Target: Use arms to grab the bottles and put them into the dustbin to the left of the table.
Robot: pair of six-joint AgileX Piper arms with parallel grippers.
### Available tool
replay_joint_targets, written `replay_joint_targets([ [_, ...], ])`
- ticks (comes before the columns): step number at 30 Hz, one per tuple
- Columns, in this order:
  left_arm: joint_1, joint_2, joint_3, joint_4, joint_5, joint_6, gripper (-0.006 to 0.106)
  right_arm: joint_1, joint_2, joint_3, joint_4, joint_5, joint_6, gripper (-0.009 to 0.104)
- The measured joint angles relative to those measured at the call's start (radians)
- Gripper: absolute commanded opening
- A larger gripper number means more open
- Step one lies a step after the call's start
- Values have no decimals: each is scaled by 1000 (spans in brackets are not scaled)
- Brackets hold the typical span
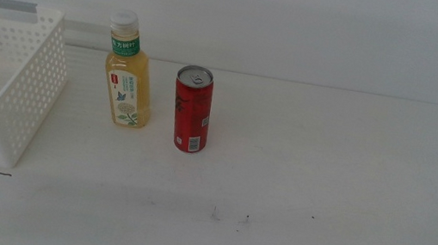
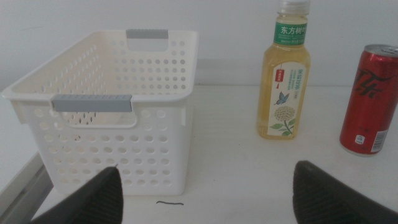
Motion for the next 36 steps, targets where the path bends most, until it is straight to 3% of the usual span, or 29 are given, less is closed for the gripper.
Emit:
replay_joint_targets([
  [7, -130, 185, -2, -2, -218, 0, 94, 0, 0, 0, 0, 0, 0, 88],
  [14, -441, 735, -3, -9, -698, 0, 94, 0, 0, 0, 0, 0, 0, 88],
  [21, -705, 1221, -5, -176, -1245, 168, 94, 0, 0, 0, 0, 0, 0, 88],
  [26, -760, 1396, -6, -267, -1399, 191, 94, 0, 0, 0, 0, 0, 0, 88],
  [36, -766, 1427, -6, -282, -1420, 174, 94, 0, 0, 0, 0, 0, 0, 88],
])
